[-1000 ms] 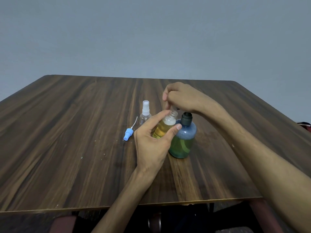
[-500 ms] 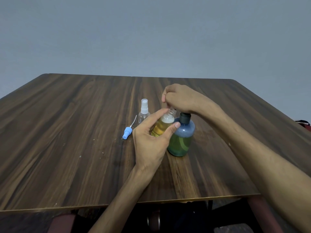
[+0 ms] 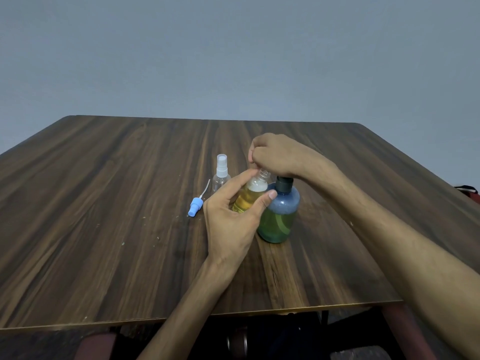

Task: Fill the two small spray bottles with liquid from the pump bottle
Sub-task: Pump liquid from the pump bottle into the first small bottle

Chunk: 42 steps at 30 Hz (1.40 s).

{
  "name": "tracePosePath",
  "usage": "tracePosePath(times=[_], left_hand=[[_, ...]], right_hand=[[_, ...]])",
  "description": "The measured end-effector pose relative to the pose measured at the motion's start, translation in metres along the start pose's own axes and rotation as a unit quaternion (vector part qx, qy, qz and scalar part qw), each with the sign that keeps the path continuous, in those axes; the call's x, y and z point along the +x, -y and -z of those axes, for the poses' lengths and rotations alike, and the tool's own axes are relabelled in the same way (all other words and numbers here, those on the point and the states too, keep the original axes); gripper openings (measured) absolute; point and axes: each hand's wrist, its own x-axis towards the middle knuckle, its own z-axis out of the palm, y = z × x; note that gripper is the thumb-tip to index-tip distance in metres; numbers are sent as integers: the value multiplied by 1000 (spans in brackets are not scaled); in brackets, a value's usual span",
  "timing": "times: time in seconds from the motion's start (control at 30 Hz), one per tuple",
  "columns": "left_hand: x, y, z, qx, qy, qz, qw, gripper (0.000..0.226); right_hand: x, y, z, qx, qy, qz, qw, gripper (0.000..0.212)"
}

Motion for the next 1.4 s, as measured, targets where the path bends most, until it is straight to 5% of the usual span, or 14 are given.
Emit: tracePosePath(times=[1.4], left_hand=[[0, 6, 0, 11, -1, -5, 1000, 44]], right_hand=[[1, -3, 2, 6, -40, 5, 999, 25]])
